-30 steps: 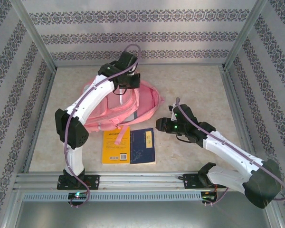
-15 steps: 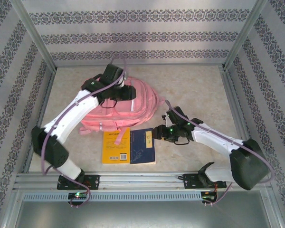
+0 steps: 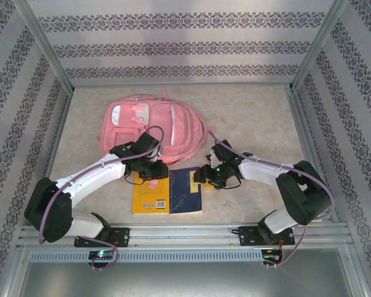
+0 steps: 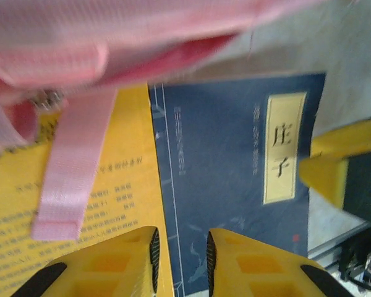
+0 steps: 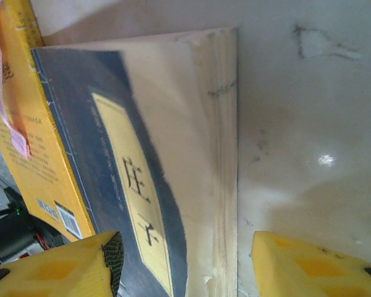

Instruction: Pack the student bag

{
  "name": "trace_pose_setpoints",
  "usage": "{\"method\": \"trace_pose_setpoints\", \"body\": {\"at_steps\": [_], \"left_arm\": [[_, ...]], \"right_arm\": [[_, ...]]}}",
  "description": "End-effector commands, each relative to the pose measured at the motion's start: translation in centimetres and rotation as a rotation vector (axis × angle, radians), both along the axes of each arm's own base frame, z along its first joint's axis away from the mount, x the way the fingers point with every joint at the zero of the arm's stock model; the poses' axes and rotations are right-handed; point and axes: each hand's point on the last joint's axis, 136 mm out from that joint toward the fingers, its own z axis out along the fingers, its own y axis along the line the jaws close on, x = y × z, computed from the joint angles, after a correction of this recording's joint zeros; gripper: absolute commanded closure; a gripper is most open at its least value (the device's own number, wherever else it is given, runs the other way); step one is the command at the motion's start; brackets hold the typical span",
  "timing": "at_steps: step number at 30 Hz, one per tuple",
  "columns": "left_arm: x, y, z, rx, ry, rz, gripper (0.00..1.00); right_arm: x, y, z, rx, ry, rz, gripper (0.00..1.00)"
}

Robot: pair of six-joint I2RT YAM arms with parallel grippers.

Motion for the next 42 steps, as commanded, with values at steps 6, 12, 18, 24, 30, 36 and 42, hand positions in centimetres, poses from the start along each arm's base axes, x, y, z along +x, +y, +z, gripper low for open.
{"method": "trace_pose_setpoints", "body": {"at_steps": [6,12,18,24,30,36,42], "left_arm": [[-1.1,-1.1,-3.3,-0.041,0.061,0.020,0.77],[-2.1,-0.2,-5.7,0.000,0.098,0.014,0.81],[-2.4,-0.1,-7.3,0.019,0.133,0.017,0.83],[-2.5,0.1,-7.3,0.029,0.132,0.019,0.83],[-2.6,0.4,-7.4,0.037,0.134,0.024,0.83],[-2.7,0.6,-7.2,0.041,0.133,0.036,0.83],[-2.2,1.1,-4.7,0.016,0.085,0.071,0.67]], "right_arm": [[0.3,1.2,-0.9,0.055,0.065,-0.021,0.42],[-0.2,2.7,-0.2,0.098,0.082,0.025,0.50],[-0.6,3.0,0.7,0.121,0.083,0.040,0.54],[-0.7,3.2,2.3,0.141,0.059,0.057,0.61],[-0.9,3.4,3.4,0.170,0.046,0.072,0.71],[-0.5,3.6,3.6,0.172,0.021,0.074,0.98],[-0.6,2.4,4.1,0.160,-0.027,0.071,1.00]]}}
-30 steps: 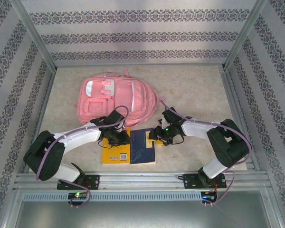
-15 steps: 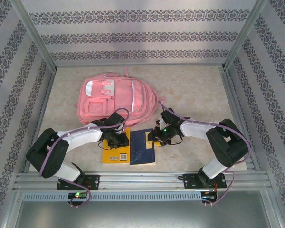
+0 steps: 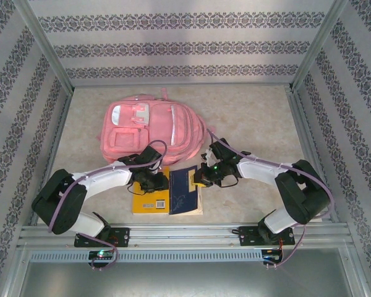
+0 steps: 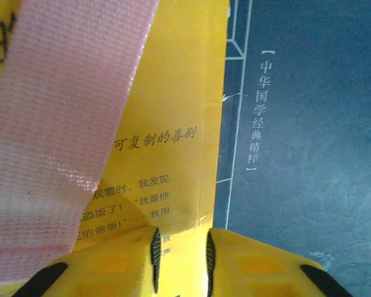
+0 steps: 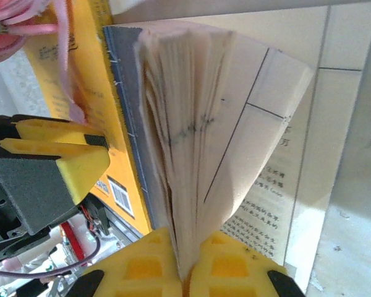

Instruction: Pack the student bag

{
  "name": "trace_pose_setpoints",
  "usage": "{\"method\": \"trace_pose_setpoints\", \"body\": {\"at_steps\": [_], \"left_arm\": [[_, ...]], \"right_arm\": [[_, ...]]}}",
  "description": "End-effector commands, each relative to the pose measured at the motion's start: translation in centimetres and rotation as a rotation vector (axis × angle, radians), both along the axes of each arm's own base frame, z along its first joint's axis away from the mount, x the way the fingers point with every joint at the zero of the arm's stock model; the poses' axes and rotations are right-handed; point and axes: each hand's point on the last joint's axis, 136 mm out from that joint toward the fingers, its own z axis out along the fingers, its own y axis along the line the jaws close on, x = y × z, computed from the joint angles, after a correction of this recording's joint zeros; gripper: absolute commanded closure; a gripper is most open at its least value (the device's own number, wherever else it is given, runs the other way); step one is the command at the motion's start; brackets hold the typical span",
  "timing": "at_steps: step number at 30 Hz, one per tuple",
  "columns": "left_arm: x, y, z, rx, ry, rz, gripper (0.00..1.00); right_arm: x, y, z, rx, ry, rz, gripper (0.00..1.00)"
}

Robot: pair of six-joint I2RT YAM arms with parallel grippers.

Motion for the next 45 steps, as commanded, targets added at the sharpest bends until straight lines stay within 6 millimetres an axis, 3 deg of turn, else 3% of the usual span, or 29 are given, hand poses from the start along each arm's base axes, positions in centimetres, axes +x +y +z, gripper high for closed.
{"method": "trace_pose_setpoints", "body": {"at_steps": [1,5,11,15,27,34,41,43,45], "left_arm": [[-0.1,0.6,1.5,-0.010,-0.027,0.024,0.62],[-0.2,0.1,3.3,-0.078,-0.032,0.002,0.46],[0.0,-1.0,5.8,-0.185,-0.064,-0.045,0.34],[0.7,-1.2,7.1,-0.250,-0.096,-0.054,0.32],[1.8,-5.2,13.5,-0.730,-0.181,-0.056,0.33],[2.1,-6.4,16.1,-0.957,-0.162,-0.024,0.47],[1.7,-6.6,17.6,-1.014,-0.199,-0.051,0.99],[1.7,-6.5,18.3,-1.031,-0.220,-0.051,1.00],[1.7,-6.3,18.9,-1.042,-0.255,-0.050,1.00]], "right_arm": [[0.1,-0.2,1.8,0.039,-0.073,0.020,1.00],[-0.2,-0.5,3.1,0.101,-0.089,0.004,1.00],[-0.2,-0.7,6.6,0.207,-0.135,-0.026,1.00],[-0.9,-0.7,8.4,0.281,-0.136,-0.043,1.00],[-1.9,-1.8,12.7,0.493,-0.195,-0.110,1.00],[-0.3,-1.9,15.6,0.551,-0.281,-0.167,1.00],[-0.8,-2.0,15.6,0.503,-0.246,-0.123,1.00],[-0.5,-2.7,15.7,0.474,-0.241,-0.146,0.68],[-0.4,-3.4,15.5,0.418,-0.258,-0.166,0.50]]}}
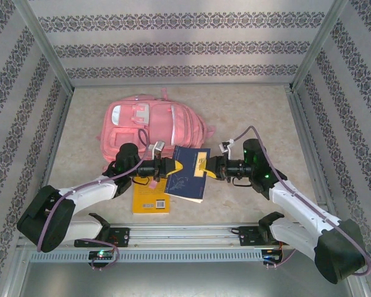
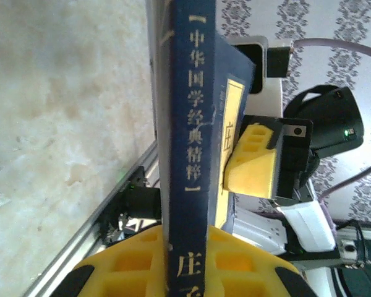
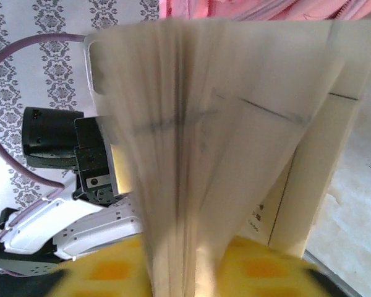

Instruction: Pack the student bag

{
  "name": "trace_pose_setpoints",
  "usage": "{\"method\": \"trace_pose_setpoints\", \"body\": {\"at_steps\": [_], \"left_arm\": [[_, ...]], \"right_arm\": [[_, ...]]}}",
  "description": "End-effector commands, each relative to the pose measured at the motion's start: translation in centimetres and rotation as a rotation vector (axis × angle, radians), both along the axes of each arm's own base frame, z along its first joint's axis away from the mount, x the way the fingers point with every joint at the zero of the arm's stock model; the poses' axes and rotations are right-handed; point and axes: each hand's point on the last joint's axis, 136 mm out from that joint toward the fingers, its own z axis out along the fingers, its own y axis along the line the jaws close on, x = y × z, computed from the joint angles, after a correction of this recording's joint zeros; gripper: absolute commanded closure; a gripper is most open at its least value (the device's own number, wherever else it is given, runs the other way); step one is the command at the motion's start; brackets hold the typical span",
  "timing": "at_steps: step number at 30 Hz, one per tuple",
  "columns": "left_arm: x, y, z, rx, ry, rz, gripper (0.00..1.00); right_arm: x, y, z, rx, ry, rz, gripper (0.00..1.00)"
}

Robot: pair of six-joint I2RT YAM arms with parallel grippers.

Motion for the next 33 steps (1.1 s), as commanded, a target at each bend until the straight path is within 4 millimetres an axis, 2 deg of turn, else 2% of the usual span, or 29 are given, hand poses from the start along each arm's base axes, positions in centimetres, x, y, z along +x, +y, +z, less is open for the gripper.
{"method": "trace_pose_setpoints", "body": {"at_steps": [1,6,8,11,14,17,22,24,27,28,33], "left_arm": [[-0.1,0.2,3.5,-0.086,-0.124,0.015,1.00],[1.4,0.7,6.2,-0.117,-0.232,0.114,1.00],[1.9,0.7,7.2,-0.134,-0.251,0.135,1.00],[2.6,0.4,8.6,-0.180,-0.250,0.146,1.00],[3.1,0.0,9.6,-0.224,-0.245,0.142,1.00],[3.2,-0.6,9.3,-0.223,-0.235,0.109,1.00],[2.4,-1.1,8.5,-0.194,-0.221,0.043,0.99],[2.0,-1.4,8.4,-0.170,-0.225,0.009,0.87],[1.4,-1.5,8.5,-0.139,-0.252,-0.033,0.67],[1.3,-1.5,8.4,-0.123,-0.267,-0.042,0.63],[1.2,-1.2,7.5,-0.061,-0.301,-0.045,0.59]], "right_arm": [[-0.1,-1.1,0.9,-0.082,-0.064,-0.019,0.44],[0.1,-2.1,-0.4,-0.172,-0.026,-0.069,0.30],[0.2,-2.2,-0.5,-0.178,-0.023,-0.079,0.28],[0.5,-1.5,0.5,-0.126,-0.024,-0.069,0.24],[0.8,-0.2,2.5,-0.036,-0.046,-0.018,0.26],[1.3,0.7,4.4,0.042,-0.075,0.022,0.39],[1.4,1.2,5.7,0.071,-0.095,0.074,0.89],[1.0,1.2,5.7,0.073,-0.093,0.100,1.00],[0.2,1.2,5.6,0.074,-0.087,0.148,1.00],[0.0,1.2,5.5,0.074,-0.083,0.161,1.00],[-0.7,0.8,5.5,0.074,-0.074,0.187,1.00]]}}
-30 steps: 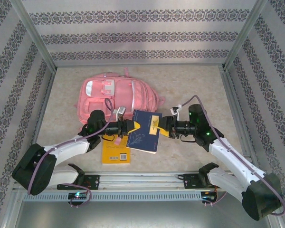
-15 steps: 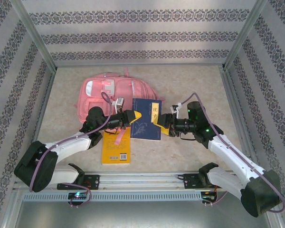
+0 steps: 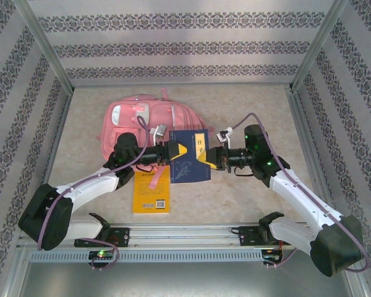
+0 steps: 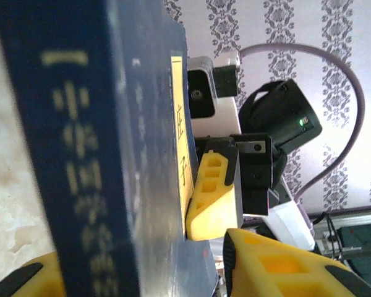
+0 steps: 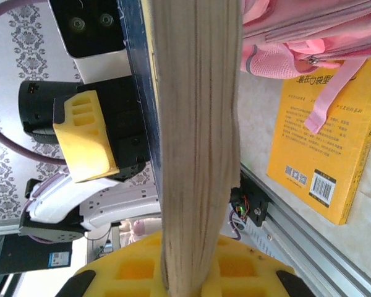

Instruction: Pack the student bag

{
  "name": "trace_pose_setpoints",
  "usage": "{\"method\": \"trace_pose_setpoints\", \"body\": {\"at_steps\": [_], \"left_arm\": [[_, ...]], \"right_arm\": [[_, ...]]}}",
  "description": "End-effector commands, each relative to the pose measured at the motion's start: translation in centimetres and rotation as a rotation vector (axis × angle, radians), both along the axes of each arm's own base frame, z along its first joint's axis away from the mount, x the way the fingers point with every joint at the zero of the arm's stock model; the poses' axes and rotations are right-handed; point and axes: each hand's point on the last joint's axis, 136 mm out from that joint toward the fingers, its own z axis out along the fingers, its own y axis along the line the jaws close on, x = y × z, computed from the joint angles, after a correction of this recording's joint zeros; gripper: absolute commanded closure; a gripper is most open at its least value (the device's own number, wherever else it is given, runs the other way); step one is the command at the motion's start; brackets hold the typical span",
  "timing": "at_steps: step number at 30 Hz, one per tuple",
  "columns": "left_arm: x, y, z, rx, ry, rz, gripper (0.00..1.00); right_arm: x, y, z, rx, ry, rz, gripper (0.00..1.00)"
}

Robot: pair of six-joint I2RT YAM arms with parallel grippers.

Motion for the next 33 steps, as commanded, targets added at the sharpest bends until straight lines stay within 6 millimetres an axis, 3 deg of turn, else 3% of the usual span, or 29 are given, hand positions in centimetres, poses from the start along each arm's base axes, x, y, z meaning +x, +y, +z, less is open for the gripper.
{"method": "trace_pose_setpoints", "body": {"at_steps": [1,7,13,17,19,22,28,33], "left_arm": [[-0.9,0.1,1.3,0.014,-0.114,-0.039,0.59],[-0.4,0.8,1.2,0.030,-0.135,-0.001,0.61],[-0.3,0.7,1.6,0.020,-0.144,-0.004,0.99],[0.0,0.6,3.0,-0.018,-0.171,0.001,1.00],[0.5,0.7,3.7,-0.034,-0.180,0.037,1.00],[2.1,1.2,4.6,-0.062,-0.171,0.131,1.00],[6.2,2.9,7.0,-0.181,-0.115,0.378,1.00],[8.1,4.0,9.4,-0.240,-0.112,0.494,1.00]], "right_arm": [[-1.0,-0.1,1.2,0.026,-0.030,0.059,1.00],[-1.6,-0.5,0.6,0.019,-0.019,0.045,1.00],[-1.8,-0.8,0.3,0.012,-0.021,0.022,1.00],[-1.4,-1.0,0.2,-0.005,-0.035,-0.007,1.00],[-0.7,-1.5,-0.1,-0.046,-0.051,-0.061,0.76],[0.6,-2.3,0.4,-0.077,-0.083,-0.169,0.49],[3.1,-4.1,2.4,-0.073,-0.153,-0.422,0.34],[4.7,-5.0,4.6,0.008,-0.203,-0.600,0.18]]}}
